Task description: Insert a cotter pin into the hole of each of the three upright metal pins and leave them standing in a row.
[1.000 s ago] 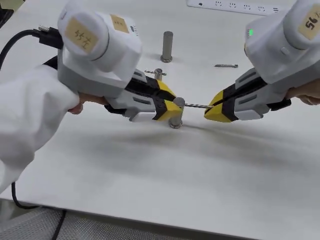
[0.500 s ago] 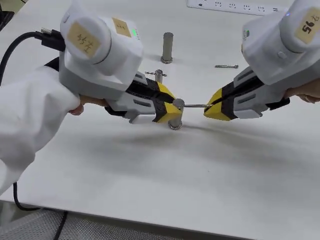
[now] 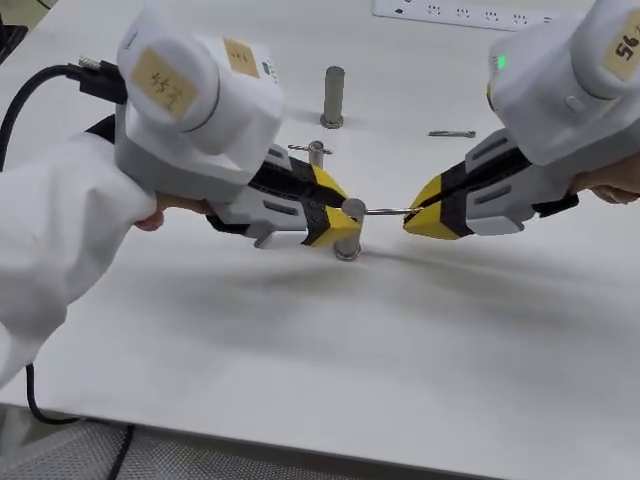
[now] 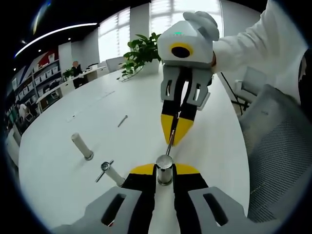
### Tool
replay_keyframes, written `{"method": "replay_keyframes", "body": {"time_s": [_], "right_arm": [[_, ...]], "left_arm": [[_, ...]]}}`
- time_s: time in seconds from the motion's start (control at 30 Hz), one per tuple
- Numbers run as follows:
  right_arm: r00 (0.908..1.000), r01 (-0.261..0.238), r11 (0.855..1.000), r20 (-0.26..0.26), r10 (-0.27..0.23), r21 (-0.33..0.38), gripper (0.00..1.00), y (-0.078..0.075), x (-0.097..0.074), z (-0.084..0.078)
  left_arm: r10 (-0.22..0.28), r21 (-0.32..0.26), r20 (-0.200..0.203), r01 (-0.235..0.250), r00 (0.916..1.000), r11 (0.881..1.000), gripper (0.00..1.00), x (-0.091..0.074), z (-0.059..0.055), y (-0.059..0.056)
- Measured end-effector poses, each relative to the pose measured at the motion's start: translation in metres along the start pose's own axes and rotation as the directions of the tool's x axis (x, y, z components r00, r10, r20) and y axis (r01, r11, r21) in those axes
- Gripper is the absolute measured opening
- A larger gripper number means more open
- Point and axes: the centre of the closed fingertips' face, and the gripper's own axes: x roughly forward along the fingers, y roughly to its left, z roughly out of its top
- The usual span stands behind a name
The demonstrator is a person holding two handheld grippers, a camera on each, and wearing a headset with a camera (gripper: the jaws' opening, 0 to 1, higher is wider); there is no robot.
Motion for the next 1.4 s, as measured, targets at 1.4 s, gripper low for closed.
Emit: {"method": "replay_keyframes", "body": {"time_s": [1.4], "right_arm": [[0.9983,-0.038,0.987,-0.05,0.03,-0.158,0.0,0.003,0.023,0.008]], "left_arm": [[-0.014,0.031,-0.029,0.015,0.9995,0.999,0.1,0.005,0.001,-0.005]]}}
